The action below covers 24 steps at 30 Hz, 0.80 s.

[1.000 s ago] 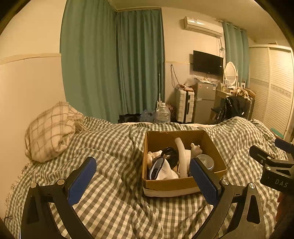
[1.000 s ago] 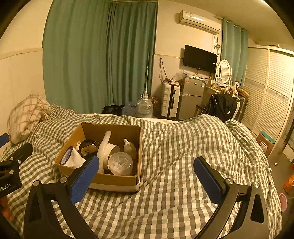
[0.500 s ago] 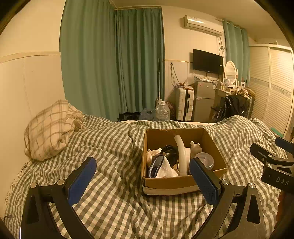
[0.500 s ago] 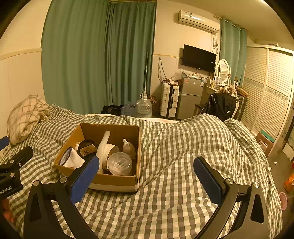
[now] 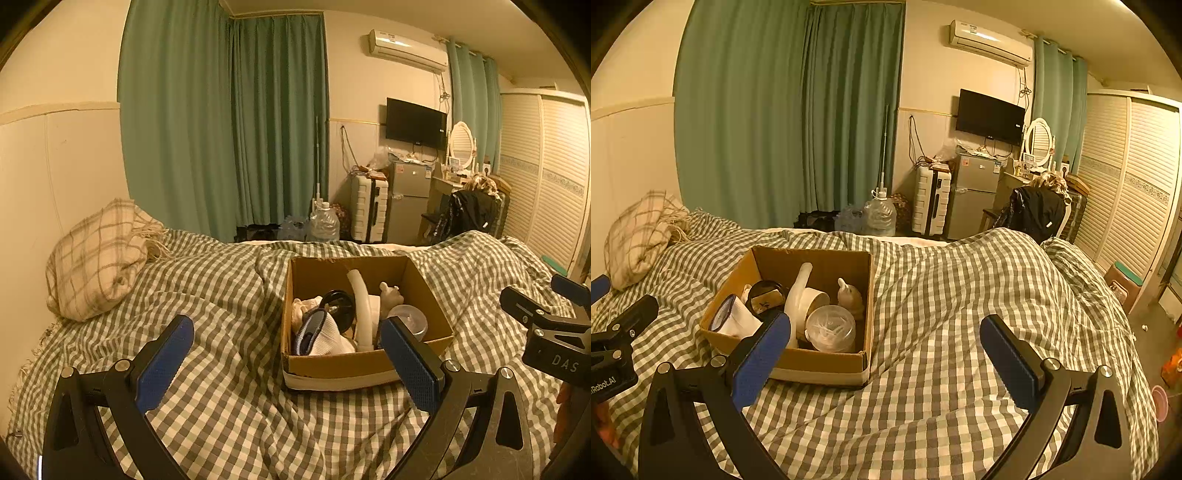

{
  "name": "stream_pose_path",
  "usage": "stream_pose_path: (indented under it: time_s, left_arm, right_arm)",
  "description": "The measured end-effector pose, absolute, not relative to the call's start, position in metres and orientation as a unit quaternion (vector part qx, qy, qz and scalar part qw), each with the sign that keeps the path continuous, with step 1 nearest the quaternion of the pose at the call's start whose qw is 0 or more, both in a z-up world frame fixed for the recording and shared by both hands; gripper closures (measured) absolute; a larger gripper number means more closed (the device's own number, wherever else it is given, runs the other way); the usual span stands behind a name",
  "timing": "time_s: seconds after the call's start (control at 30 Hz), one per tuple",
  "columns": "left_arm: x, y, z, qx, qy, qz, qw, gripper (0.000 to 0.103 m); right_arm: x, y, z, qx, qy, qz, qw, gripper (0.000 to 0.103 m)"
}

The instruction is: Organize objects

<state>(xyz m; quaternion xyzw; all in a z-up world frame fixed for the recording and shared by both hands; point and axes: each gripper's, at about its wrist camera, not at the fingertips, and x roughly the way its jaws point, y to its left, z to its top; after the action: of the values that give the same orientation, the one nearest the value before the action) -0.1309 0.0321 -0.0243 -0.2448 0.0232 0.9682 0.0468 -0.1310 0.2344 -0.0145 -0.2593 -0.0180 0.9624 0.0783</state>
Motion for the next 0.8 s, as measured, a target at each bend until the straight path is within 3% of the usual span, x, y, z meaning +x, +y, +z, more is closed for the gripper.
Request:
stream_pose_path:
  time_s: [0.8]
  left_arm:
    - [-0.1302,0.0279,-0.0227,-0.239,0.016,0.97,0.029,0.0]
  right_arm:
    - [-0.1299,0.2337,-0.0187,-0.265,-0.02,0.961,0.077,0.0]
